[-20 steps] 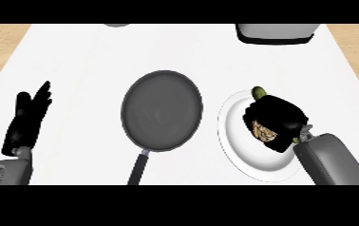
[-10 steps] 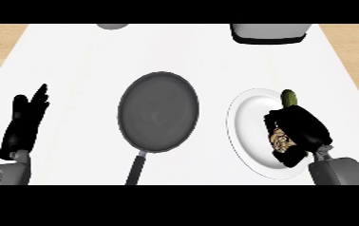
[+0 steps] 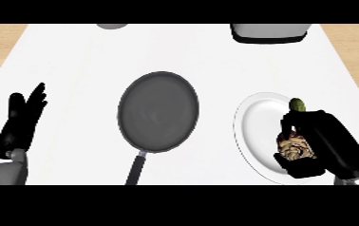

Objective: Pick the cupcake from the plate and place it in the pan

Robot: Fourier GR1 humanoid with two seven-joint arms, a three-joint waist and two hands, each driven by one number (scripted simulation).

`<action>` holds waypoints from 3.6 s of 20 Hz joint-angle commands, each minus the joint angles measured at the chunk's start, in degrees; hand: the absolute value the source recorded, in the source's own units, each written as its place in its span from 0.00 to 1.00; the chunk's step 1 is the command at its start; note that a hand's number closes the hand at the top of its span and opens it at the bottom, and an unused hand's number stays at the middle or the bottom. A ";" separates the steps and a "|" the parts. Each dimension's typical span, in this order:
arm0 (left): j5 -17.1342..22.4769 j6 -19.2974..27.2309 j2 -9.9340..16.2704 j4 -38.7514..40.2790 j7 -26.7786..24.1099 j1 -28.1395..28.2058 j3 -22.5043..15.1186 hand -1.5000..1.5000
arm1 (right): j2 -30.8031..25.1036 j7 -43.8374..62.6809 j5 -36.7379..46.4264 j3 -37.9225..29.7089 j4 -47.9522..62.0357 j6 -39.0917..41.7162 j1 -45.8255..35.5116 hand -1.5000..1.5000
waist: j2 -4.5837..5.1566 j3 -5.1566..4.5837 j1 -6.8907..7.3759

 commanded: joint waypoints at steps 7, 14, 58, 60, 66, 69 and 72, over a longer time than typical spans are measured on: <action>-2.65 0.61 -1.12 -1.40 3.19 -2.69 -1.60 0.50 | 10.63 6.54 -1.22 7.27 -9.06 -1.01 -5.04 1.00 | 0.44 0.05 1.64; -1.50 -1.33 -0.87 0.09 -0.43 -1.66 0.90 0.50 | 15.09 20.46 -4.74 12.19 -5.44 1.40 -15.70 1.00 | 0.44 0.03 1.75; -3.55 -4.29 -3.62 0.76 1.12 -7.33 -2.44 0.50 | 15.24 0.58 -72.60 36.64 66.93 -52.57 -51.91 0.00 | 1.88 0.22 8.68; -4.57 -2.78 -4.31 1.81 -1.46 -5.75 -2.45 0.50 | 15.24 -0.84 -75.04 37.81 65.72 -56.36 -51.38 0.00 | 1.76 0.16 8.01; -3.47 -3.04 -2.44 1.36 -0.35 -3.41 0.43 0.50 | 15.24 -1.92 -79.29 34.50 70.05 -57.91 -54.13 0.00 | 0.88 0.07 4.07; -2.39 -3.26 -2.43 -1.64 2.24 -2.76 1.14 0.50 | 13.64 -6.91 -80.57 26.46 74.14 -52.91 -54.71 0.00 | 0.74 0.11 3.11; -2.81 -3.35 -1.15 -2.37 2.02 -0.22 2.10 0.50 | 5.83 -3.52 -81.21 25.89 65.51 -48.26 -51.13 0.00 | 0.13 0.07 1.47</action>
